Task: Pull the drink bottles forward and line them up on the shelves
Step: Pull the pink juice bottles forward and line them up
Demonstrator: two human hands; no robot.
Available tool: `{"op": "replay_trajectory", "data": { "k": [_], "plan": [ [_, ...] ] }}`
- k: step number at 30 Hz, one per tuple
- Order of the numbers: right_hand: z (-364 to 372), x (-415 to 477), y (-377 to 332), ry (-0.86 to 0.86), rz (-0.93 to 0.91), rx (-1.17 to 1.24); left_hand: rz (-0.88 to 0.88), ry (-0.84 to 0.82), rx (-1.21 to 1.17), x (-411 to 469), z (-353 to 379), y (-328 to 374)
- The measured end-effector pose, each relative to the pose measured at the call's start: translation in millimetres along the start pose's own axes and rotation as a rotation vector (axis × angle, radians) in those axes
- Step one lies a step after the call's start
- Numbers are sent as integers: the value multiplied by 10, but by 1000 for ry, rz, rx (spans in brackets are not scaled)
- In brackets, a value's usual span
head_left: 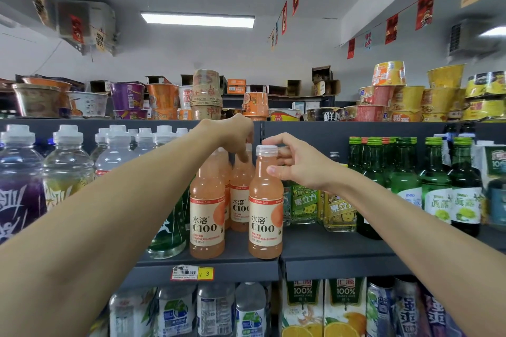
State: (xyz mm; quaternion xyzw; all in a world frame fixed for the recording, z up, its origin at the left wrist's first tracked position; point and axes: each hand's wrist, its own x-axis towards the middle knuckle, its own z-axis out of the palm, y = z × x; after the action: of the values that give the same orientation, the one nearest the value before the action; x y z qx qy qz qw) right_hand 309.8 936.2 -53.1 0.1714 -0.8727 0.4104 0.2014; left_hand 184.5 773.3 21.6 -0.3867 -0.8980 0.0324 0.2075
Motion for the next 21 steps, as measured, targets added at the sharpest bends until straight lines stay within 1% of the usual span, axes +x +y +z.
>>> {"op": "replay_trajectory", "data": {
  "k": [8, 10, 15, 19, 21],
  "plan": [
    [5, -18, -32, 3, -9, -104, 3, -2, 42, -10, -16, -19],
    [5, -12, -25, -1, -6, -117, 15, 65, -10, -57, -101, -47],
    [55, 13, -14, -19, 4, -162, 31, 312, -236, -457, -149, -109],
    [160, 90, 10, -45, 4, -85, -9, 378, -271, -773, 122, -97],
    [233, 112, 16, -50, -2, -51, -49, 445, -273, -848, 259, -74]
  ]
}}
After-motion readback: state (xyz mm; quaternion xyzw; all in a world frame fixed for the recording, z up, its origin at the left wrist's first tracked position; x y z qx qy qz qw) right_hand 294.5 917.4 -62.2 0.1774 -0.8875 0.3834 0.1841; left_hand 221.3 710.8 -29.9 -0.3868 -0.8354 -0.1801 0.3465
